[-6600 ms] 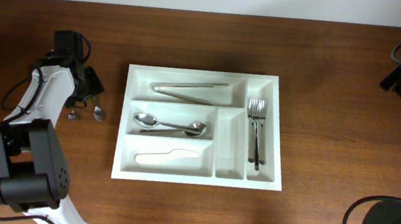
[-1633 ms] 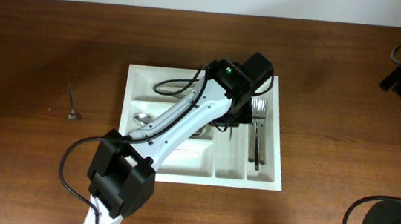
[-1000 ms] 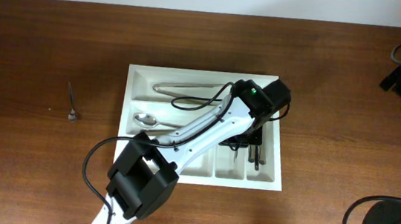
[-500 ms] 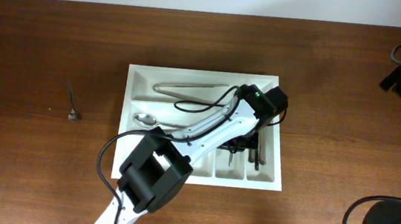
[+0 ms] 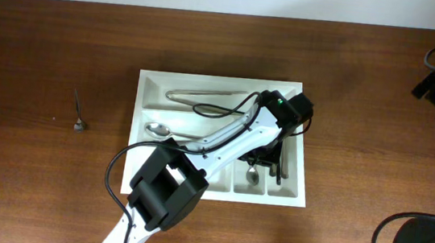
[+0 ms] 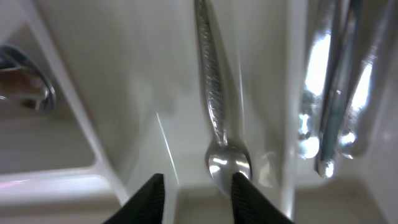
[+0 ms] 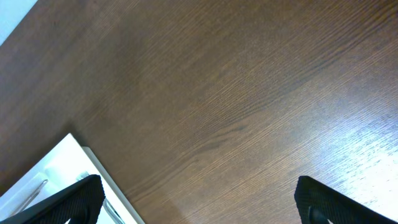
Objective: Pack container
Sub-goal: 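Lower the teaspoon into the narrow middle compartment and open the left gripper, then move the left gripper back to the last silver teaspoon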
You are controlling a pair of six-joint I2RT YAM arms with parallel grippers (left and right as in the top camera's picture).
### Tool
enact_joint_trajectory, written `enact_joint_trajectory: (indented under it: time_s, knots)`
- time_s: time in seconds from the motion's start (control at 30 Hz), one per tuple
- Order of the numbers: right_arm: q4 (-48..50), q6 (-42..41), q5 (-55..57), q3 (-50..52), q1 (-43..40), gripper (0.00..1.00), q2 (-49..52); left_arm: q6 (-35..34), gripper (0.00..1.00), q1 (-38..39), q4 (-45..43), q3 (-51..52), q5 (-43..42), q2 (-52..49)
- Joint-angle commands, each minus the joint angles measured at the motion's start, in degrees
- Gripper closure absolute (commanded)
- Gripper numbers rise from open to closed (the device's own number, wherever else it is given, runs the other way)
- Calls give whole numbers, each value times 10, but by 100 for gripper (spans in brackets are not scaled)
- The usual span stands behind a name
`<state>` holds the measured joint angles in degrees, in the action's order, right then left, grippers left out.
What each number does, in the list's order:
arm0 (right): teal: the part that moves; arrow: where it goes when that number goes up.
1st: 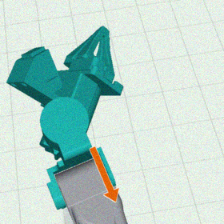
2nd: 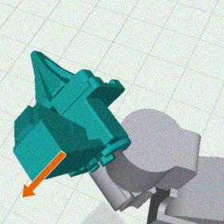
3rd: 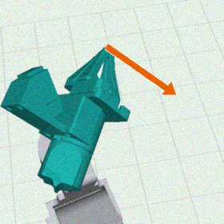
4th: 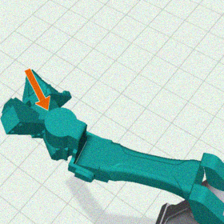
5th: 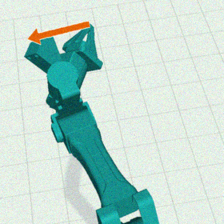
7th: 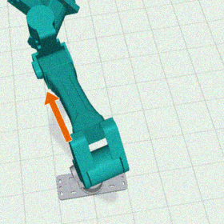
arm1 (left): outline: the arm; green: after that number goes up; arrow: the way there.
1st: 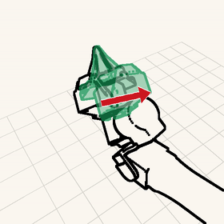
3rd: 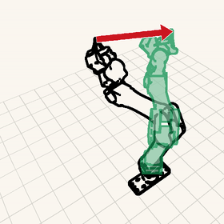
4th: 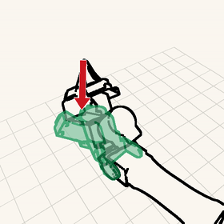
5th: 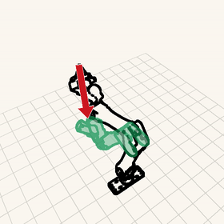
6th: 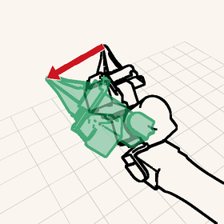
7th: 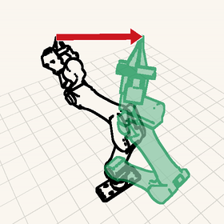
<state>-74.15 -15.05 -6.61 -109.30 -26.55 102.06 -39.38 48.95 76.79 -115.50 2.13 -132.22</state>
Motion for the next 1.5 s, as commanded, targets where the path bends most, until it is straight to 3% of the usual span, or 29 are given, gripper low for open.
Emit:
enact_joint_trajectory:
  time_s: [0.0,0.1,0.33,0.4,0.5,0.83,1.0,1.1,1.23,1.47]
  knots:
    - [0,-5,-3,-6,-2,1,-8,30,62,-1,17,-43,-2,37]
    - [0,-5,-3,-6,-2,2,-8,32,64,-7,56,-78,43,58]
    - [0,-5,-3,-6,-2,1,-8,33,63,-43,200,-156,242,120]
    - [0,-5,-3,-6,-2,1,-8,96,43,-61,199,-156,266,139]
    - [0,-5,-3,-6,-2,1,-8,108,37,-104,199,-156,292,159]
    - [0,-5,-3,-6,-2,1,-8,108,33,-344,198,-131,280,159]
    - [0,-5,-3,-6,-2,1,-8,116,33,-478,172,-63,189,159]
    - [0,-5,-3,-6,-2,1,-8,191,33,-542,89,20,99,159]
    - [0,-5,-3,-6,-2,1,-8,219,33,-579,-12,125,17,159]
    - [0,-5,-3,-6,-2,1,-8,224,32,-585,-113,231,21,159]
